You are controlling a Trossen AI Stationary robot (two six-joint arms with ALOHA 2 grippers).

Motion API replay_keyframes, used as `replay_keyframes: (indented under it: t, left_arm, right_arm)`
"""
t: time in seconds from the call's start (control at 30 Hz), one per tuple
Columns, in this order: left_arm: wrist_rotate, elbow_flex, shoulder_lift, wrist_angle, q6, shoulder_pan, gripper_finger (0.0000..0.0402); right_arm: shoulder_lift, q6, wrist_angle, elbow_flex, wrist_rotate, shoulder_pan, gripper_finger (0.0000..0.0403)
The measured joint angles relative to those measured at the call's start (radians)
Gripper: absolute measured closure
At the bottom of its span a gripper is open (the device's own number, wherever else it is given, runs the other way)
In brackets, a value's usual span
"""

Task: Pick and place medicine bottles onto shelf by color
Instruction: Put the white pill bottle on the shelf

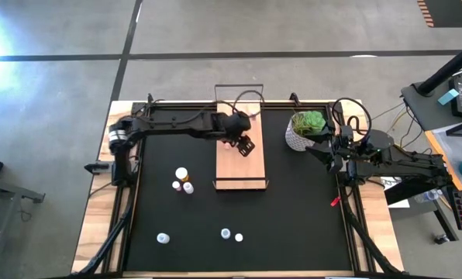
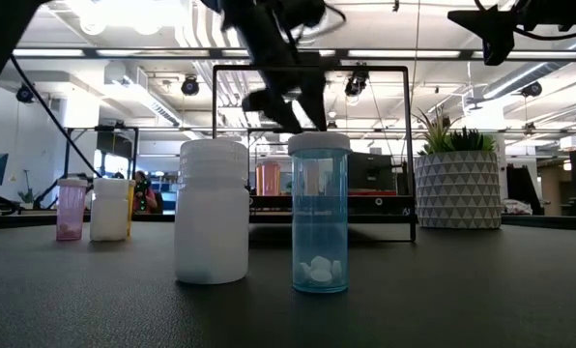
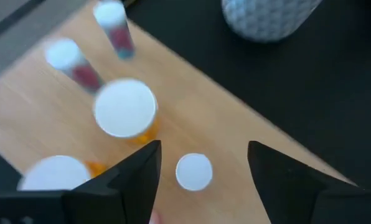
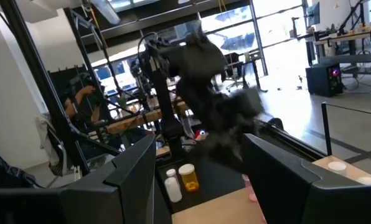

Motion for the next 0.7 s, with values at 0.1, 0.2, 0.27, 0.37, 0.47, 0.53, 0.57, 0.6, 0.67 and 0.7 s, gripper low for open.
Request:
replay_keyframes:
  t: [0.1,0.2,0.27,0.37,0.47,0.53,0.57,0.6,0.67,0.7]
  left_arm:
    - [0.0,0.0,-0.07,-0.024,-0.004,-0.006,0.0178]
    - [-0.012,-0.005,-0.142,-0.071,-0.028,-0.024,0.0178]
    - [-0.04,-0.009,-0.182,-0.145,-0.083,-0.045,0.0178]
    - [-0.078,-0.013,-0.233,-0.308,-0.22,-0.089,0.0178]
    - [-0.098,-0.014,-0.277,-0.478,-0.401,-0.144,0.0178]
    - [-0.11,-0.017,-0.302,-0.588,-0.542,-0.189,0.0178]
    - [-0.109,-0.019,-0.309,-0.637,-0.613,-0.213,0.0178]
    - [-0.108,-0.025,-0.313,-0.688,-0.682,-0.236,0.0178]
    - [-0.085,-0.038,-0.313,-0.769,-0.815,-0.28,0.0178]
    - [-0.067,-0.044,-0.313,-0.796,-0.866,-0.3,0.0178]
  right_arm:
    - [0.0,0.0,0.0,0.0,0.0,0.0,0.0177]
    - [0.0,0.0,0.0,0.0,0.0,0.0,0.0177]
    - [0.0,0.0,0.0,0.0,0.0,0.0,0.0177]
    - [0.002,0.0,-0.004,0.0,0.0,0.0,0.0177]
    - [0.005,0.0,-0.005,0.0,0.0,0.0,0.0177]
    - [0.006,0.0,-0.008,0.0,0.0,0.0,0.0177]
    - [0.007,0.0,-0.01,0.0,0.0,0.0,0.0177]
    - [0.007,0.0,-0.01,0.0,0.0,0.0,0.0177]
    - [0.007,0.0,-0.011,0.0,0.0,0.0,0.0177]
    - [0.007,0.0,-0.011,0.0,0.0,0.0,0.0177]
